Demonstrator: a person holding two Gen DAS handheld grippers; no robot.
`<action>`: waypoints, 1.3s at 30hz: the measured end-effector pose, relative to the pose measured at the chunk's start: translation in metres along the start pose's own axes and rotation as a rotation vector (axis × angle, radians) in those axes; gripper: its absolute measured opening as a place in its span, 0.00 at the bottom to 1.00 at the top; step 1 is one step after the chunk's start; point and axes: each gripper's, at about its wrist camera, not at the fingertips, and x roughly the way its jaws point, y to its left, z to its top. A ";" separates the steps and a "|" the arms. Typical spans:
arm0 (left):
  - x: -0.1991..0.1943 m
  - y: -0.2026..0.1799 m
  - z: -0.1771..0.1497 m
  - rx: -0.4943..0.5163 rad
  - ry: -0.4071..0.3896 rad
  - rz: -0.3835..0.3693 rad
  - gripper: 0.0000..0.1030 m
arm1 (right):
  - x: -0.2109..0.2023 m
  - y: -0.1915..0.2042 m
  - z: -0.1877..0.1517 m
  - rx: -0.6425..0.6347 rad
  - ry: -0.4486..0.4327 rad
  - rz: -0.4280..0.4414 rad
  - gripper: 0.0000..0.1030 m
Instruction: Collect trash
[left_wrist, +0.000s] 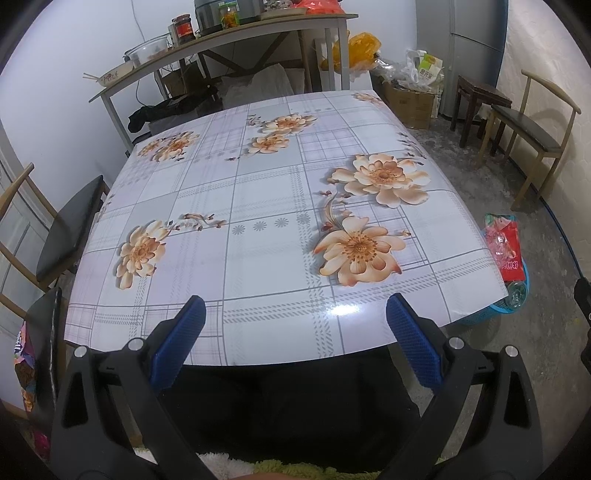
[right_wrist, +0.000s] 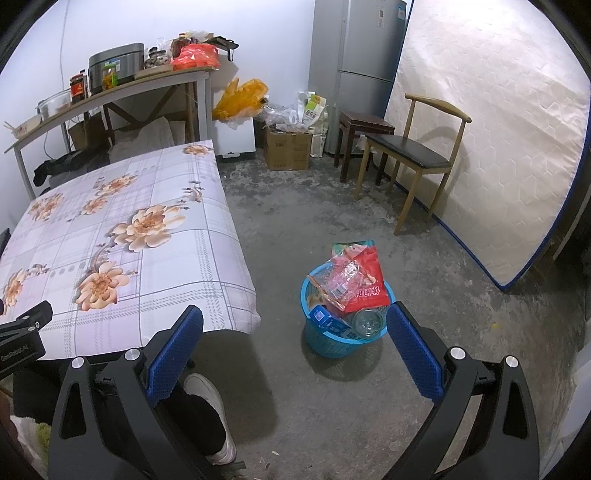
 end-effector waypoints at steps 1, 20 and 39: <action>0.000 0.000 0.000 -0.001 0.000 0.000 0.92 | 0.000 0.000 0.000 0.000 0.000 -0.001 0.94; 0.001 0.001 0.000 -0.001 0.003 -0.001 0.91 | 0.001 0.001 0.004 -0.005 -0.002 0.006 0.94; 0.003 0.002 -0.001 -0.001 0.007 -0.003 0.91 | 0.002 0.003 0.002 -0.006 0.004 0.011 0.94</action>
